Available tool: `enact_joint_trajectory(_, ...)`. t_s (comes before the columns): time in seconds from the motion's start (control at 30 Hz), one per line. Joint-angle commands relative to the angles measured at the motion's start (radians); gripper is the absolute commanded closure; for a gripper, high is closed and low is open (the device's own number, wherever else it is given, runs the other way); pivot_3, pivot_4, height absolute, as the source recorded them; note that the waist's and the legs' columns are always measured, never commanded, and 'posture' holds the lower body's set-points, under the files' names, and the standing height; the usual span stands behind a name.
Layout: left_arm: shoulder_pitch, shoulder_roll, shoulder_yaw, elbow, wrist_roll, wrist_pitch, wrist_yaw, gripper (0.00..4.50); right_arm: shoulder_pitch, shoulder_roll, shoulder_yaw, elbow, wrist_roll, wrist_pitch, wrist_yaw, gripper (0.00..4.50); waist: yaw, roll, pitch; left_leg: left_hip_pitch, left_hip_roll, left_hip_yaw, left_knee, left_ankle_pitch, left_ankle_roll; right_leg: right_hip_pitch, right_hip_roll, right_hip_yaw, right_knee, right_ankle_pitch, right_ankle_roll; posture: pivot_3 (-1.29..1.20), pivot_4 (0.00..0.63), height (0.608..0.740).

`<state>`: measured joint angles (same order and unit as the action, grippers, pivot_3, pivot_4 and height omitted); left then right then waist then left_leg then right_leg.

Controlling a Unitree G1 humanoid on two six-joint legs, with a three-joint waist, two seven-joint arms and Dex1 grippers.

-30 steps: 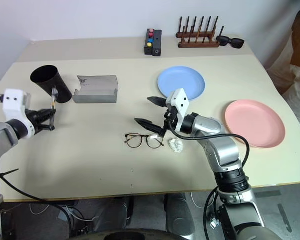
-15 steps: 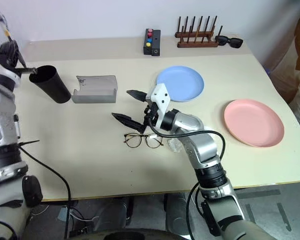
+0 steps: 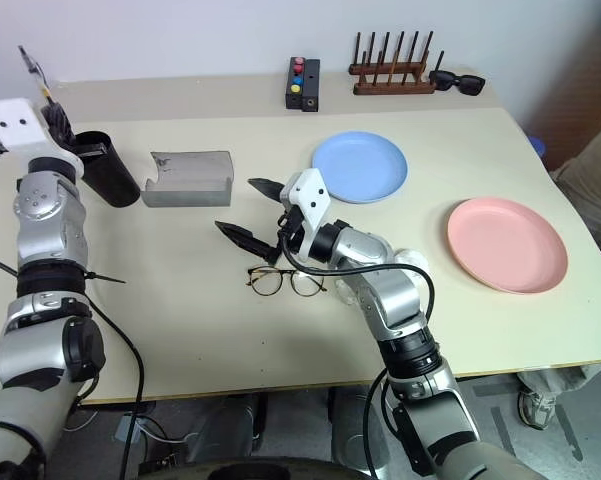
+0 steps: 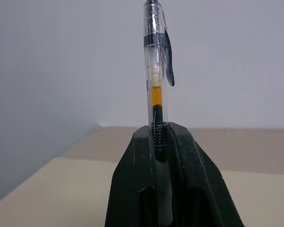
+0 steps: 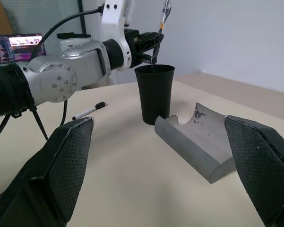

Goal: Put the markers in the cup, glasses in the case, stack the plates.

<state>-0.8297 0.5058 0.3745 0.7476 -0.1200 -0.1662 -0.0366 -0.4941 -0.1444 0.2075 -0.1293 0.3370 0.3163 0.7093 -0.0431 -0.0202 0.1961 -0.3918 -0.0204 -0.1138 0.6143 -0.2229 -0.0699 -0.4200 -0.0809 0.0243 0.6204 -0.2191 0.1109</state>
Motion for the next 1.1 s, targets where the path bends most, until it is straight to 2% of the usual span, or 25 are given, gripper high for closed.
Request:
enact_joint_trajectory(0.03, -0.005, 0.003, 0.0, -0.021, -0.011, -0.027, 0.002, 4.44, -0.007, 0.004, -0.012, -0.033, 0.012, -0.023, -0.001, 0.0, 0.001, 0.0, 0.0, 0.0, 0.0, 0.0, 0.0, 0.0, 0.0, 0.0, 0.0, 0.0, 0.0, 0.0, 0.0, 0.0, 0.15, 0.74)
enact_joint_trajectory(0.2, 0.021, -0.009, 0.004, -0.053, -0.025, 0.002, -0.003, 4.44, -0.01, 0.009, -0.007, -0.028, 0.015, -0.023, 0.004, 0.0, 0.0, 0.0, 0.0, 0.0, 0.0, 0.0, 0.0, 0.0, 0.0, 0.0, 0.0, 0.0, 0.0, 0.0, 0.0, 0.0, 0.15, 0.74)
enact_joint_trajectory(0.3, 0.03, -0.01, 0.003, -0.067, -0.026, 0.016, 0.016, 3.26, -0.013, 0.013, -0.005, -0.024, 0.016, -0.024, 0.008, 0.0, 0.0, 0.0, 0.0, 0.0, 0.0, 0.0, 0.0, 0.0, 0.0, 0.0, 0.0, 0.0, 0.0, 0.0, 0.0, 0.0, 0.15, 0.74)
enact_joint_trajectory(0.47, 0.042, -0.015, -0.002, -0.093, -0.028, 0.038, 0.028, 0.74, -0.014, 0.015, -0.004, -0.022, 0.016, -0.024, 0.012, 0.0, 0.001, 0.0, 0.0, 0.0, 0.0, 0.0, 0.0, 0.0, 0.0, 0.0, 0.0, 0.0, 0.0, 0.0, 0.0, 0.0, 0.15, 0.74)
enact_joint_trajectory(0.77, 0.059, -0.038, 0.011, -0.162, -0.06, 0.071, 0.027, 0.74, -0.014, 0.02, -0.002, -0.022, 0.015, -0.022, 0.012, 0.0, 0.0, 0.0, 0.0, 0.0, 0.0, 0.0, 0.0, 0.0, 0.0, 0.0, 0.0, 0.0, 0.0, 0.0, 0.0, 0.0, 0.15, 0.74)
enact_joint_trajectory(0.97, 0.088, -0.001, 0.116, -0.326, -0.107, 0.169, 0.156, 0.74, -0.011, 0.02, -0.002, -0.025, 0.015, -0.023, 0.011, 0.0, -0.003, 0.0, 0.0, 0.0, 0.0, 0.0, 0.0, 0.0, 0.0, -0.001, 0.0, 0.0, 0.001, 0.0, 0.0, 0.0, 0.15, 0.74)
enact_joint_trajectory(1.03, 0.128, 0.043, 0.173, -0.399, -0.087, 0.275, 0.247, 0.19, -0.01, 0.02, 0.0, -0.026, 0.016, -0.021, 0.012, 0.0, -0.007, 0.0, 0.0, 0.0, 0.0, 0.0, 0.0, 0.0, 0.0, -0.002, 0.0, 0.0, 0.003, 0.0, 0.0, 0.0, 0.15, 0.74)
enact_joint_trajectory(1.1, 0.166, 0.079, 0.209, -0.454, -0.077, 0.386, 0.31, 0.05, -0.01, 0.021, 0.001, -0.025, 0.018, -0.021, 0.013, 0.0, -0.011, 0.0, 0.0, 0.0, 0.0, 0.0, 0.0, 0.0, 0.0, -0.004, 0.0, 0.001, 0.007, 0.0, 0.0, 0.0, 0.15, 0.74)
